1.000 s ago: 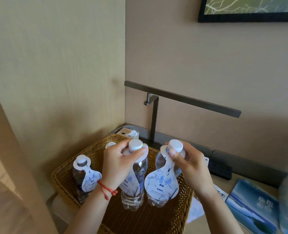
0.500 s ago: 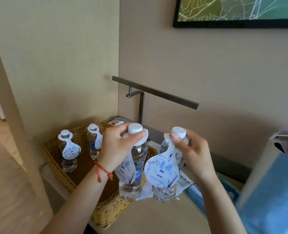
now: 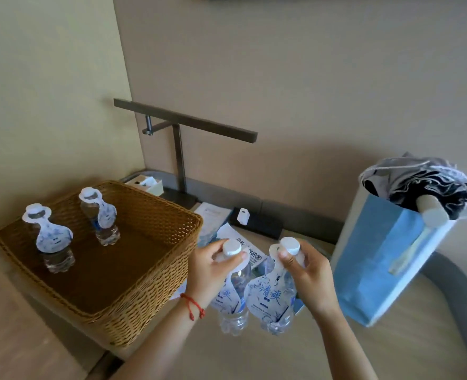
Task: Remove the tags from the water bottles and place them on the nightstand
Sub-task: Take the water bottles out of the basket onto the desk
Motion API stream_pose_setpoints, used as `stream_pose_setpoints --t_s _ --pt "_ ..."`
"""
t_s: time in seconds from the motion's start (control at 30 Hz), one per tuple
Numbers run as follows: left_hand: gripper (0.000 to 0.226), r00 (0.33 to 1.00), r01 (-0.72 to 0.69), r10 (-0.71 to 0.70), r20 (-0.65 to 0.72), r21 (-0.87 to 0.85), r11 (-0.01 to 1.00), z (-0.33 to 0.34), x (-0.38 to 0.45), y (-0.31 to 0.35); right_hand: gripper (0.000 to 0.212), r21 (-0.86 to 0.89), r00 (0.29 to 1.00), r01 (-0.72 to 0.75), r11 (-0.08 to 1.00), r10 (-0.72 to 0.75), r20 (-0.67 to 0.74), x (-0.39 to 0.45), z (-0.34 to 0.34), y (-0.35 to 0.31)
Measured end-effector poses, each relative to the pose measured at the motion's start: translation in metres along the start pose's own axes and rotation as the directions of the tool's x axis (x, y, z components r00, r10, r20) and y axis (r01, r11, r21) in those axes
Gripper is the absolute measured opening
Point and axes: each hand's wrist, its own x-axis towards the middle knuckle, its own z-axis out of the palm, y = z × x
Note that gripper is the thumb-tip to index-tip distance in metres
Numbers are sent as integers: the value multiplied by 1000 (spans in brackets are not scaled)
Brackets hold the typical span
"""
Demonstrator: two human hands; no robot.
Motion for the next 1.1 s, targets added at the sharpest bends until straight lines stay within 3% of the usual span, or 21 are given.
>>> stream_pose_setpoints --t_s 0.07,0.37,1.1 --pt "15 999 22 -22 38 3 1000 13 4 -10 3 -11 999 -26 1000 26 -47 -2 -4 12" --pt "23 986 121 -118 117 -14 993 41 10 -53 18 -36 979 -136 990 129 -155 1 0 61" --pt "31 963 212 -214 166 29 977 42 12 -75 23 -78 967 -238 968 228 -115 6 7 92"
